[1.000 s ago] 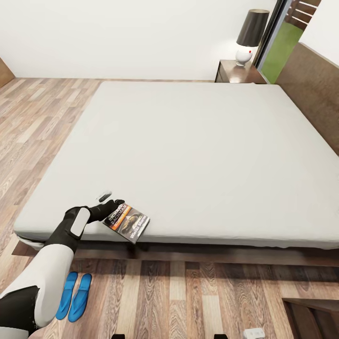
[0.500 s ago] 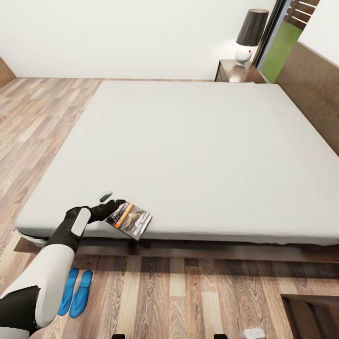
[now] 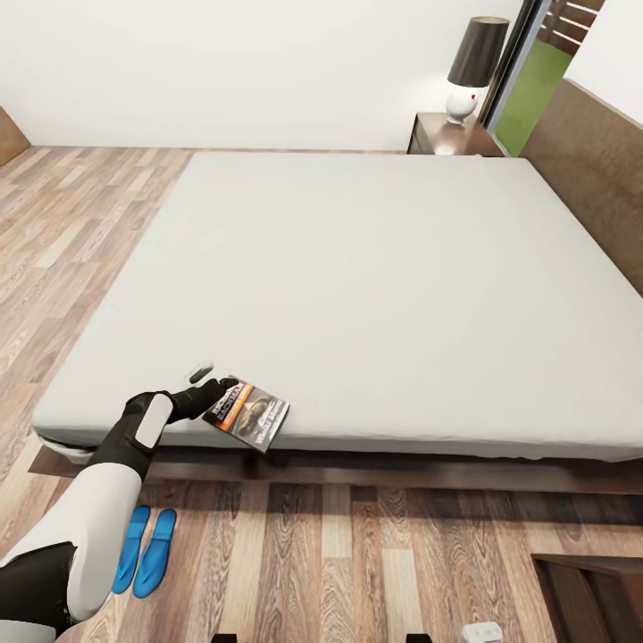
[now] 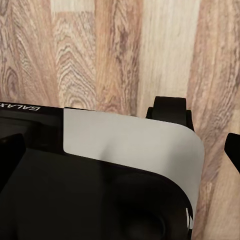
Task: In the bedroom, move the book from the bed onto either nightstand, and place the two sandals side by side next to the bed.
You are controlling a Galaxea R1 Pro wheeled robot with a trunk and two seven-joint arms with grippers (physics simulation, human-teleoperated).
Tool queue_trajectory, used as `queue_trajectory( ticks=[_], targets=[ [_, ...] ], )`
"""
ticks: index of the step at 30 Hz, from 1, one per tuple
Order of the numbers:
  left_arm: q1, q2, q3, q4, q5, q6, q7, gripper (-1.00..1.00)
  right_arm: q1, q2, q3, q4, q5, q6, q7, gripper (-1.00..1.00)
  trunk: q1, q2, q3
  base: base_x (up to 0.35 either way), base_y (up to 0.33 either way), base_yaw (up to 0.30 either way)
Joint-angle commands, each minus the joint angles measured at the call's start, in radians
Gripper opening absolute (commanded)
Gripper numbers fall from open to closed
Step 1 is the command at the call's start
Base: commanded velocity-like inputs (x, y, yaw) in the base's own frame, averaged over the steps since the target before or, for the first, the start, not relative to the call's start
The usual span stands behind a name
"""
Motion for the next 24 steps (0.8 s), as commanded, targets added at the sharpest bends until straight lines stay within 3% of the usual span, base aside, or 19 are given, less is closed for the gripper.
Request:
queue_trajectory(
  ticks=[1,24],
  targets=[
    [0.000,0.000,0.004,0.000,-0.005,0.006,-0.003,1.00,-0.001,-0.001,-0.008,0.004,0.010,-0.007,0.001,1.00,0.000,0.000,-0.001,0.000,0.000,0.000],
    [0.000,0.000,0.004,0.000,-0.005,0.006,-0.003,1.00,-0.001,-0.001,-0.008,0.004,0.009,-0.008,0.001,1.00,0.000,0.000,-0.001,0.000,0.000,-0.013]
  ],
)
